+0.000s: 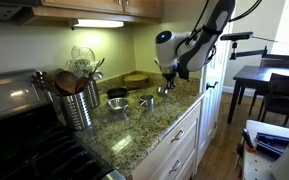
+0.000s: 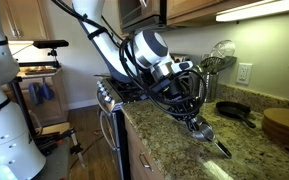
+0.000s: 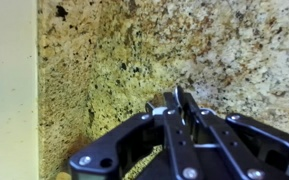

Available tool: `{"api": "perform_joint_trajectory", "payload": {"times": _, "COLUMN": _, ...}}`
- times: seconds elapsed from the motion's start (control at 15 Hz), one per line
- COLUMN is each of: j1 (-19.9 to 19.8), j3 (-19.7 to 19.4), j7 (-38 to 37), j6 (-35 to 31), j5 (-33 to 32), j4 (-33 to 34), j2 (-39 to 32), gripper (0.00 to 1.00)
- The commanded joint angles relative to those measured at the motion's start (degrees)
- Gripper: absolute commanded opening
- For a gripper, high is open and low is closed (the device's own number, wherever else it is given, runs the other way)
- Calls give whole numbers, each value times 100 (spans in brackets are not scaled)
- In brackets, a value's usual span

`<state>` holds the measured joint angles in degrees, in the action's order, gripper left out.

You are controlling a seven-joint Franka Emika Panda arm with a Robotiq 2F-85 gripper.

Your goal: Unstack the pots on the table

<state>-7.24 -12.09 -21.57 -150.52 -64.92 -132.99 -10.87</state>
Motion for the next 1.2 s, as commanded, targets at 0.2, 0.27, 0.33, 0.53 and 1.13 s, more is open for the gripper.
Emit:
{"api": "perform_joint_trajectory", "payload": {"times": 0.2, "j1": 185, "j3": 212, "j7": -568, "j6": 309, "j5": -243, "j4": -241, "j2": 70, "gripper": 8}}
{"api": "perform_joint_trajectory", "payload": {"times": 0.27, "j1": 205, "j3": 237, "j7": -593, "j6": 327, "j5": -260, "j4": -259, "j2": 59, "gripper": 8}}
{"api": "perform_joint_trajectory", "payload": {"times": 0.33, "j1": 218, "j3": 261, "j7": -606, "j6": 348, "j5": -265, "j4": -277, "j2": 57, "gripper": 8}}
{"api": "perform_joint_trajectory", "payload": {"times": 0.53, "j1": 238, "j3": 317, "j7": -666, "j6": 400, "j5": -313, "j4": -315, "j2": 50, "gripper": 8}}
{"api": "perform_joint_trajectory", "payload": {"times": 1.13, "j1": 270, "j3": 409, "j7": -697, "j6": 488, "j5": -270, "j4": -366, "j2": 54, "gripper": 69}}
